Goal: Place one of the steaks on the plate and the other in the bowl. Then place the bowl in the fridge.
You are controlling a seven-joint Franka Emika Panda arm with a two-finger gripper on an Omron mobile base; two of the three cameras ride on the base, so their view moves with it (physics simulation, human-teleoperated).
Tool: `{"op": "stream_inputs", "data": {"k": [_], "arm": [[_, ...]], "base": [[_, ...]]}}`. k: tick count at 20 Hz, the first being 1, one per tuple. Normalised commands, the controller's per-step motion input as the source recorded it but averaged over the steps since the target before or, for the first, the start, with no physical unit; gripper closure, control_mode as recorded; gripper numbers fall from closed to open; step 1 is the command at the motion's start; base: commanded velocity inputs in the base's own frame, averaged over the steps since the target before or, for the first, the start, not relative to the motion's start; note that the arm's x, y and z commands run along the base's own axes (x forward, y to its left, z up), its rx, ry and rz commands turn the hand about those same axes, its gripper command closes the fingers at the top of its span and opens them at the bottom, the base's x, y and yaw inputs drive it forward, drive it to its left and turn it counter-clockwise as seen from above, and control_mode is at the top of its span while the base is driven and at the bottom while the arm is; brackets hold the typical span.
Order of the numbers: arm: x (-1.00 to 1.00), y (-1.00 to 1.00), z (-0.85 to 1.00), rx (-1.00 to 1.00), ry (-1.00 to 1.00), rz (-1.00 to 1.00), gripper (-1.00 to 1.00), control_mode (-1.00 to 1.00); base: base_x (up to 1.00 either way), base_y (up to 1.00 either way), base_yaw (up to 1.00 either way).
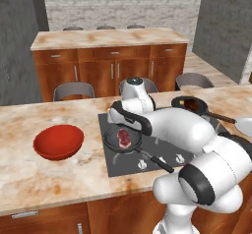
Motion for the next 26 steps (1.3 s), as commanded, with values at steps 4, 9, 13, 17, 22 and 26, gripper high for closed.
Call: {"op": "stream_inputs", "data": {"k": [4,9,13,17,22,26], "arm": [[0.0,0.1,-0.44,0.0,0.05,0.0,-1.0,-1.0],[0.14,0.0,-0.4,0.0,0.03,0.0,-1.0,-1.0],[0.15,0.0,-0.34,0.0,0.03,0.0,-1.0,-1.0],[0.09,0.04,-0.34,0.0,0.06,0.0,-1.0,-1.0],[0.13,0.11,-0.28,-0.03,0.08,0.0,-1.0,-1.0],[0.07,0.0,-0.12,0.0,0.0,0.0,-1.0,-1.0]], "base": [[0.0,0.0,0.0],[0.0,0.0,0.0],[0.0,0.0,0.0],[0.0,0.0,0.0],[0.0,0.0,0.0],[0.0,0.0,0.0]]}}
